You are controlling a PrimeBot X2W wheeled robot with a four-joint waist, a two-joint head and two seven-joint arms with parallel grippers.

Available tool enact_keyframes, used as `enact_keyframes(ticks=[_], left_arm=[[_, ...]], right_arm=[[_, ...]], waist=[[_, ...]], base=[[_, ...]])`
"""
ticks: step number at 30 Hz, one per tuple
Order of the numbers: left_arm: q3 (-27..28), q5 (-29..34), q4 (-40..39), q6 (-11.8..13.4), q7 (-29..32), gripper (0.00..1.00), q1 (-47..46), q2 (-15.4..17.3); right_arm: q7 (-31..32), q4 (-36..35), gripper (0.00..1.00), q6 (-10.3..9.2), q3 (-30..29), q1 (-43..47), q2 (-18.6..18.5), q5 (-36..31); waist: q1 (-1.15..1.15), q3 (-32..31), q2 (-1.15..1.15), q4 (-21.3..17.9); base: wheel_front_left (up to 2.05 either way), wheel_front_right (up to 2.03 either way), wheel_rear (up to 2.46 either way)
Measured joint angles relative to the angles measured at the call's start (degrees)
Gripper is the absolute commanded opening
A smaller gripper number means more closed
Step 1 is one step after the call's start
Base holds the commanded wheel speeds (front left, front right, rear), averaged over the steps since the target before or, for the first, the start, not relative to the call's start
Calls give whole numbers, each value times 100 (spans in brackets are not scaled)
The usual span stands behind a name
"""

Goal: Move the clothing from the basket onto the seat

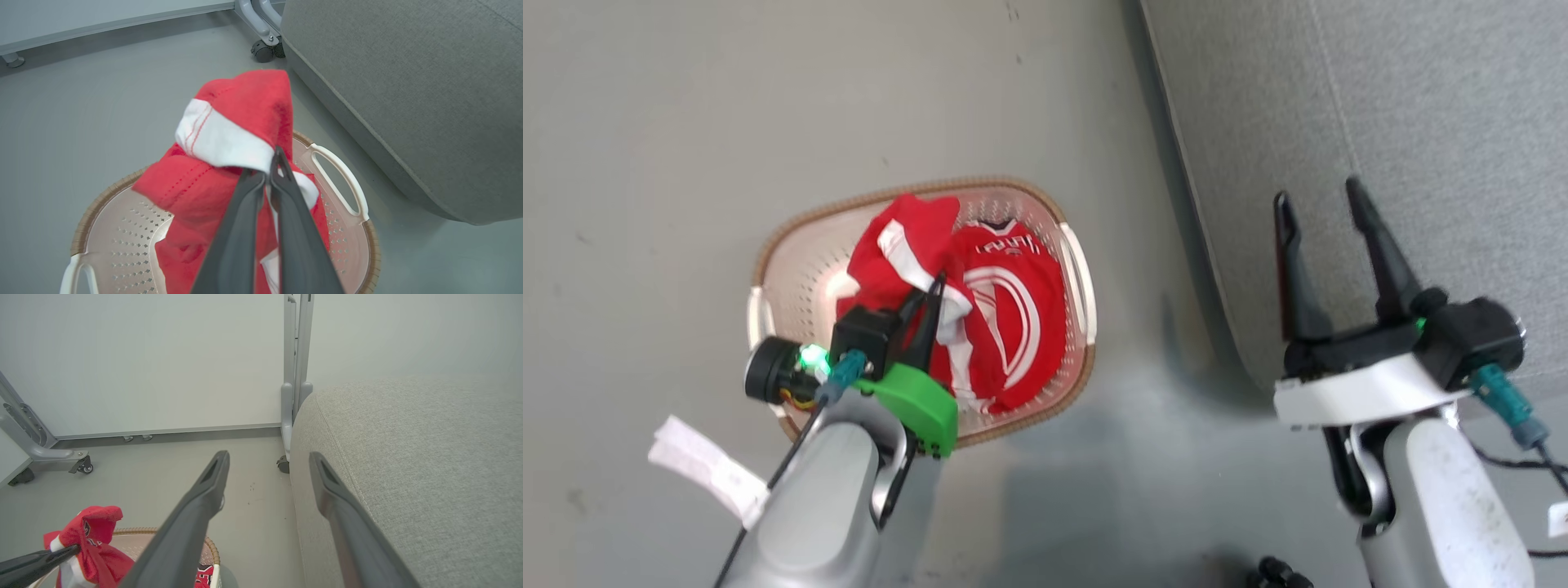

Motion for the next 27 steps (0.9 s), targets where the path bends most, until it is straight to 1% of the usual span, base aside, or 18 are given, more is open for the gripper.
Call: enact_keyframes(ticks=[5,12,19,20,21,22,25,27], left_arm=[[172,-98,-564,56,1,0,656,-57],[299,-257,-1155,125,0,0,1368,-77],[235,-240,-1586,183,0,0,1616,-83],[214,-240,-1631,185,0,2,1630,-85],[190,-240,-1711,193,0,7,1641,-86],[172,-240,-1796,204,-1,9,1644,-87],[59,-197,-1982,207,0,0,1650,-89],[-19,-166,-2112,198,0,0,1652,-90]], right_arm=[[0,232,100,0,176,502,2,-15],[0,482,100,0,392,1078,-1,11],[1,536,100,0,672,1346,0,16],[0,537,100,0,694,1365,-1,21],[0,536,100,0,717,1378,-1,21],[0,543,100,0,751,1399,-1,20],[0,595,100,0,868,1467,-1,5],[0,610,100,0,978,1467,-1,-8]], waist=[[0,-766,0,134],[0,-1814,0,265],[0,-2664,0,342],[0,-2745,0,352],[0,-2835,0,365],[-1,-2915,0,380],[0,-3091,0,436],[0,-3159,0,493]], base=[[0,0,0],[0,0,0],[0,0,0],[0,0,0],[0,0,0],[0,0,0],[0,0,0],[0,0,0]])
